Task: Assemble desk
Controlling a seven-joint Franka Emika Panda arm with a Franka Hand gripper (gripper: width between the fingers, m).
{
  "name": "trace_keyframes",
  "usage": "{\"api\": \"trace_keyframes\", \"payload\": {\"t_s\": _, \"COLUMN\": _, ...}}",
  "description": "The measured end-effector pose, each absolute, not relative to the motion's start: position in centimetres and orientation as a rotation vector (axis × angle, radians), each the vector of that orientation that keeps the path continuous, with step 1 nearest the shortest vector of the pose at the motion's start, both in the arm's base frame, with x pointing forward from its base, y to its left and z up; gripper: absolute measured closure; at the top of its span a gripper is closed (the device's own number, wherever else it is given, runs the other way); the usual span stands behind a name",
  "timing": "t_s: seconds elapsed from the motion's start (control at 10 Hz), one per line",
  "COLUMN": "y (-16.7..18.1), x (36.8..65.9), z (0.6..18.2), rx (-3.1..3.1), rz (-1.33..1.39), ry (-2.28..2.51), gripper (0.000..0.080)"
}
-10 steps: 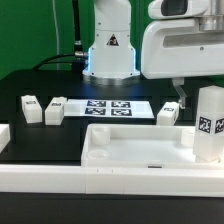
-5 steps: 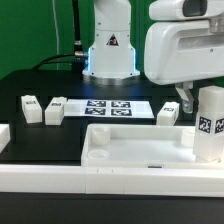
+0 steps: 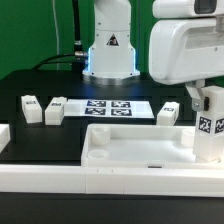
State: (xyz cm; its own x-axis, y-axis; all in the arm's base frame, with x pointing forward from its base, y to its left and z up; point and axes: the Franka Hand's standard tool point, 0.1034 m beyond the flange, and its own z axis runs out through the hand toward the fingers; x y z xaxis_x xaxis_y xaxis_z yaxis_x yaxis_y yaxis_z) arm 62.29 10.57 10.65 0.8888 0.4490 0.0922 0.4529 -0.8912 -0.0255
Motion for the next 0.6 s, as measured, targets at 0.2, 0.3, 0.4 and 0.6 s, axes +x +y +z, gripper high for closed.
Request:
{"api": "trace_keyframes", "payload": {"t_s": 0.2, "y": 10.54, "x": 62.29, "z": 10.64, "rx": -3.017, "rz": -0.129, "ry": -0.674, "gripper": 0.0511}}
{"api": "trace_keyframes", "payload": {"t_s": 0.3, "y": 10.46, "x": 62.25, "z": 10.59, "rx": -3.017, "rz": -0.127, "ry": -0.659, "gripper": 0.0510}}
{"api": "trace_keyframes", "payload": {"t_s": 0.4, "y": 10.33, "x": 62.24, "z": 10.57, "rx": -3.022, "rz": -0.126, "ry": -0.599, "gripper": 0.0510}}
{"api": "trace_keyframes", "payload": {"t_s": 0.6, "y": 10.46, "x": 62.19, "z": 10.57, "rx": -3.062, "rz": -0.115, "ry": -0.287, "gripper": 0.0510}}
